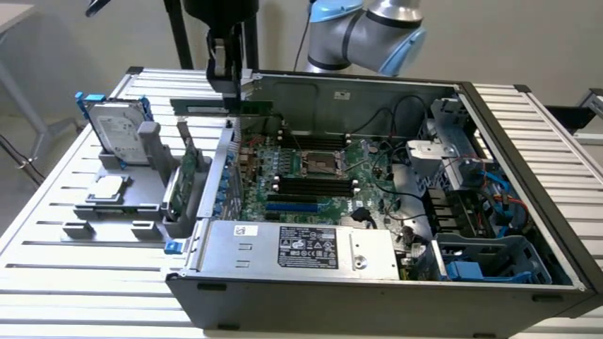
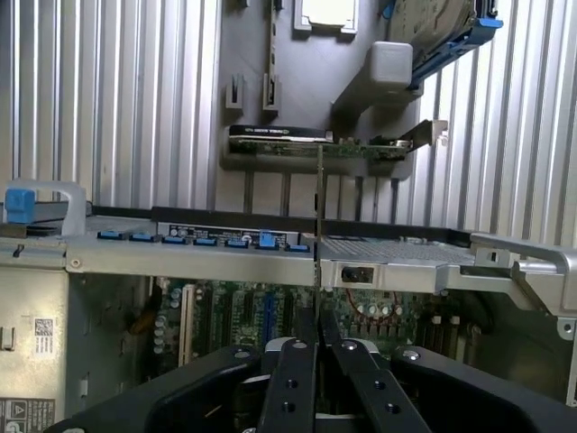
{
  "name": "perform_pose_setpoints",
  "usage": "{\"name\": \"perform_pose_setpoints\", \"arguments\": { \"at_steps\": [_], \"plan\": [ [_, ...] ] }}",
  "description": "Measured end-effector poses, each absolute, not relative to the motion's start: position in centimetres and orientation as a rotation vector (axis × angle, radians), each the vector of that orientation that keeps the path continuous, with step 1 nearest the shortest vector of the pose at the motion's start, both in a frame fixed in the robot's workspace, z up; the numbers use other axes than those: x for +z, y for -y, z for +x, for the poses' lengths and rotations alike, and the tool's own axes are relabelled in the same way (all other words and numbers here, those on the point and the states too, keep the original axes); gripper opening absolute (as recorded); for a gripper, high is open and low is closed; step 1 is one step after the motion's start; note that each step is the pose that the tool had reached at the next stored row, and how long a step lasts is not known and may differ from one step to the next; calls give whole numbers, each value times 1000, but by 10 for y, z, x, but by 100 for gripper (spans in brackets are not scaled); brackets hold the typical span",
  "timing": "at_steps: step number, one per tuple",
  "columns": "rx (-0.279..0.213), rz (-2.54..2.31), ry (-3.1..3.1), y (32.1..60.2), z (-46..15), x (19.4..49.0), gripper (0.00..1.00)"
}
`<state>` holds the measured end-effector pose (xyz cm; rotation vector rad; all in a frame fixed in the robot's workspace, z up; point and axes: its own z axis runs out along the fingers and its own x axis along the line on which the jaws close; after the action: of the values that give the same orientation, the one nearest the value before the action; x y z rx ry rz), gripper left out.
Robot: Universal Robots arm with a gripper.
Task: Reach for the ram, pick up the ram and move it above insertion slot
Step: 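Pick up the ram and move it above insertion slot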
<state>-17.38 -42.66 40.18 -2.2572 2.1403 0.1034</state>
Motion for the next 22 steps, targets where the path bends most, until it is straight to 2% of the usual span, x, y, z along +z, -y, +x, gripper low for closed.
{"name": "perform_pose_setpoints", "arguments": {
  "at_steps": [14, 22],
  "plan": [
    [111, -2254, -2137, 418, -130, 407, 13],
    [112, -2254, -2137, 404, -93, 398, 13]
  ]
}}
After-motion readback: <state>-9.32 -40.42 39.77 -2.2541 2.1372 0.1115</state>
